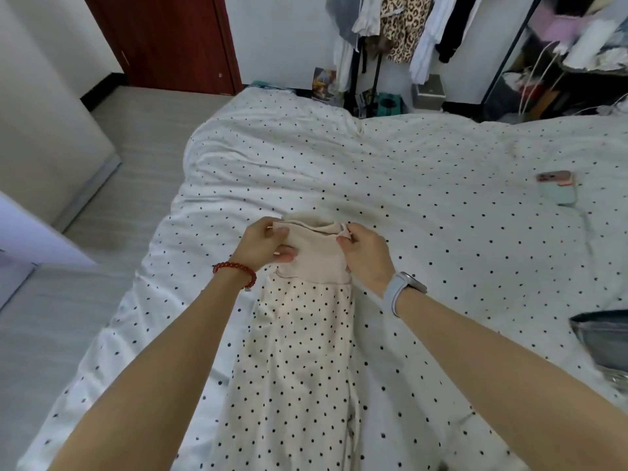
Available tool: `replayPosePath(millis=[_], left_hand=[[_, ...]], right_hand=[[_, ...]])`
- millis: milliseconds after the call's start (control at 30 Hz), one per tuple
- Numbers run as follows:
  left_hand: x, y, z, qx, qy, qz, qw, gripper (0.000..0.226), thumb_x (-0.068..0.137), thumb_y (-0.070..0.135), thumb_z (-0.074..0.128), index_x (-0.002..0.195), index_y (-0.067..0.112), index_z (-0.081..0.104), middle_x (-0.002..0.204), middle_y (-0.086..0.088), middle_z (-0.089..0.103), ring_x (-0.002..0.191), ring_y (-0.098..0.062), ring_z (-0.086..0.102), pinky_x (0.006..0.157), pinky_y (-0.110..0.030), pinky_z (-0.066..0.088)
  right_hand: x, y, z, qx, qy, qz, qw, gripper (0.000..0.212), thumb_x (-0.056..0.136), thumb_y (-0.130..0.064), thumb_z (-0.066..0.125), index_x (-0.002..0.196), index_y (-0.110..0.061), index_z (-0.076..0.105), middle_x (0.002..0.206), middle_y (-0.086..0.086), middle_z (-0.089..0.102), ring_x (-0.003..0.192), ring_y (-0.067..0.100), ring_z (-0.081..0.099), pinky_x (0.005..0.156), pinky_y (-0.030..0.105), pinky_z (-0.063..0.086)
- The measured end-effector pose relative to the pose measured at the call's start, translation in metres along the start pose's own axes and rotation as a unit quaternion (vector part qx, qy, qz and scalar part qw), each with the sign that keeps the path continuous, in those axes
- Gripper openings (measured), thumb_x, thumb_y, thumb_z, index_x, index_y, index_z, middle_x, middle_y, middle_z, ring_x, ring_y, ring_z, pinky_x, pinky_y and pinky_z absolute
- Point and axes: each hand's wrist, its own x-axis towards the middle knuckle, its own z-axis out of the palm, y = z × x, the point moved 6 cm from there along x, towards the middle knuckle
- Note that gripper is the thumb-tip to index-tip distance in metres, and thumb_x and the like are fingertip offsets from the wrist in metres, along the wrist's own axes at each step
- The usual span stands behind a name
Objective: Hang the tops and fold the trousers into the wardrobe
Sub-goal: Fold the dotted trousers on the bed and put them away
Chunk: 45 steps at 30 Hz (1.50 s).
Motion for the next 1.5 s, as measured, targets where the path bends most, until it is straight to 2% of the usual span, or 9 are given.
replayPosePath(millis=[233,467,767,900,1100,1233,1300,1400,1500], left_hand=[[-0.093,-0.03,-0.013,0.073,-0.078,0.076,0.991,0.066,0.078,-0.011,0.064,0.127,0.028,0.042,0.1,0.0,0.057,0.089,-0.008,0.061,0.076,-0.022,0.053],[-0.149,-0.118,-0.005,0.335,-0.122,0.229,0.906,0.024,0.074,0.014,0.058,0.089,0.032,0.063,0.087,0.015,0.056,0.084,0.0,0.052,0.071,-0.017,0.048],[-0.147,-0.129,-0.004,0.467,0.084,0.306,0.825,0.03,0.087,0.025,0.041,0.095,0.013,0.067,0.108,-0.007,0.063,0.113,-0.022,0.047,0.09,-0.046,0.043],[-0.117,-0.145,0.024,0.584,0.016,0.244,0.774,0.053,0.101,0.034,0.013,0.129,0.015,0.054,0.138,-0.011,0.049,0.13,-0.033,0.042,0.098,-0.059,0.04],[-0.056,-0.126,0.004,0.55,-0.102,0.068,0.826,0.067,0.092,0.038,0.042,0.149,0.022,0.01,0.155,0.001,0.02,0.145,-0.019,-0.005,0.111,-0.056,-0.008],[-0.039,-0.107,-0.001,0.581,-0.163,0.012,0.797,0.063,0.081,0.039,0.063,0.137,0.022,0.039,0.129,0.001,0.051,0.13,-0.022,0.033,0.113,-0.054,0.004],[-0.04,-0.096,-0.001,0.588,-0.162,0.041,0.792,0.017,0.077,0.034,0.065,0.083,0.019,0.061,0.082,0.005,0.057,0.087,-0.015,0.053,0.1,-0.042,0.034],[-0.045,-0.082,-0.004,0.585,-0.152,0.053,0.795,0.033,0.079,0.03,0.064,0.056,0.02,0.042,0.063,0.009,0.045,0.058,-0.007,0.045,0.059,-0.024,0.034],[-0.042,-0.047,-0.011,0.63,-0.09,0.093,0.766,0.03,0.084,0.034,0.06,0.063,0.021,0.043,0.061,0.009,0.047,0.067,-0.014,0.051,0.066,-0.026,0.034]], right_hand=[[-0.105,-0.02,-0.001,-0.095,0.006,-0.219,0.971,0.014,0.084,-0.022,0.051,0.091,-0.016,0.061,0.078,-0.011,0.056,0.068,0.007,0.044,0.051,0.016,0.039],[-0.176,0.023,0.044,-0.228,-0.056,-0.344,0.909,0.016,0.08,-0.023,0.048,0.09,-0.017,0.06,0.09,-0.001,0.065,0.089,0.014,0.046,0.066,0.027,0.045],[-0.183,0.029,0.064,-0.286,-0.052,-0.27,0.918,0.037,0.085,-0.021,0.039,0.115,-0.012,0.057,0.124,0.008,0.058,0.119,0.023,0.045,0.099,0.046,0.036],[-0.149,0.042,0.077,-0.326,-0.077,-0.123,0.934,0.049,0.096,-0.031,0.027,0.132,-0.004,0.048,0.14,0.017,0.045,0.13,0.032,0.042,0.102,0.053,0.038],[-0.1,0.07,0.062,-0.185,-0.223,0.089,0.953,0.061,0.09,-0.036,0.054,0.142,-0.013,0.032,0.137,0.007,0.043,0.13,0.026,0.036,0.105,0.039,0.034],[-0.089,0.062,0.059,-0.124,-0.271,0.119,0.947,0.034,0.079,-0.022,0.065,0.107,-0.002,0.058,0.106,0.009,0.06,0.102,0.026,0.058,0.091,0.037,0.047],[-0.091,0.057,0.059,-0.159,-0.296,0.108,0.936,0.033,0.081,-0.018,0.062,0.106,0.003,0.055,0.101,0.011,0.057,0.096,0.026,0.056,0.082,0.033,0.045],[-0.086,0.045,0.05,-0.181,-0.282,0.08,0.939,0.017,0.085,-0.019,0.058,0.095,-0.011,0.047,0.095,0.005,0.054,0.088,0.022,0.053,0.074,0.031,0.041],[-0.067,0.026,0.033,-0.159,-0.228,0.054,0.959,0.014,0.087,-0.016,0.056,0.101,-0.013,0.052,0.1,0.007,0.055,0.088,0.016,0.049,0.068,0.026,0.036]])
